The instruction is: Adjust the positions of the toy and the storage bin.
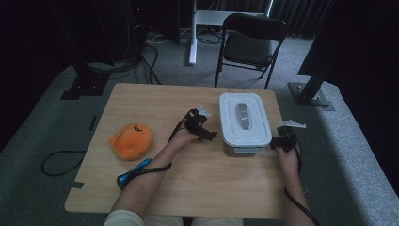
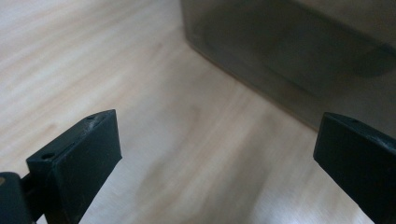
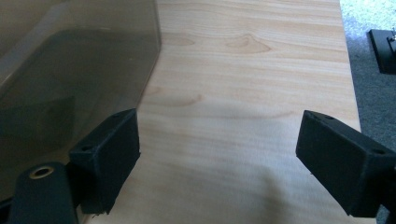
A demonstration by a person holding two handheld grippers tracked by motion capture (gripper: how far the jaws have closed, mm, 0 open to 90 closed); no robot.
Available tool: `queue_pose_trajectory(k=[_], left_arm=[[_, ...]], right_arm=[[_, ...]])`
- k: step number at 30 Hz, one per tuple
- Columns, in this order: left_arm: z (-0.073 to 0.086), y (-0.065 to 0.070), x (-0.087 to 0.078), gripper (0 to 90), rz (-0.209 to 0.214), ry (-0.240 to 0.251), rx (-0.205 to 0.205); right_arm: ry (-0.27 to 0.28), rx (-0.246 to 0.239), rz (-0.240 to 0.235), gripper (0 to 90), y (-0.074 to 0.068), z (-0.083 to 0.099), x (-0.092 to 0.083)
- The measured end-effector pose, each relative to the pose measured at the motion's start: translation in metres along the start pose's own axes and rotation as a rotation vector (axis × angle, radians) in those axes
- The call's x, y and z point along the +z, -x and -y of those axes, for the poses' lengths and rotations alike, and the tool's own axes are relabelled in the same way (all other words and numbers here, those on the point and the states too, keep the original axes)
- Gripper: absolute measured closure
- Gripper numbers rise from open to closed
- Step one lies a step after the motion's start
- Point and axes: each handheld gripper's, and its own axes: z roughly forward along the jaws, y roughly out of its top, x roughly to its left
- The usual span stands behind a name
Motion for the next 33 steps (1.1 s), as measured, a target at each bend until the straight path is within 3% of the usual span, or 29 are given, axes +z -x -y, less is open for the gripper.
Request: queue_pose_trajectory(k=[4,9,12,16,20,23,28,33], left_arm=[[-0.011,-0.005,0.005,1.5,0.0,-0.011,-0.003],[-0.019,-0.007,0.009,1.4,0.002,-0.011,-0.013],[-0.024,-0.005,0.009,1.5,-0.016,-0.011,-0.001],[-0.024,-0.007,0.007,1.5,-0.004,-0.017,-0.01],[-0.024,-0.007,0.003,1.5,-0.017,-0.033,0.0],[-0.021,-0.007,-0.001,1.5,-0.038,-0.029,0.001],[-0.014,-0.007,-0.01,1.5,-0.03,-0.039,0.012],[-0.006,-0.005,-0.02,1.5,-0.053,-0.044,0.012]], right_arm=[[0.005,-0.014,-0.003,14.5,0.0,-0.008,0.007],[0.006,0.011,-0.007,15.0,0.001,-0.013,0.013],[0.0,0.02,-0.05,16.5,0.0,-0.013,0.015],[0.018,0.04,-0.1,18.2,-0.001,-0.013,0.013],[0.022,0.004,-0.093,21.1,-0.009,-0.015,0.011],[0.015,-0.011,-0.114,21.9,-0.012,-0.015,0.011],[0.006,-0.028,-0.145,22.7,-0.019,-0.016,0.011],[0.006,-0.06,-0.15,23.7,-0.031,-0.016,0.01]])
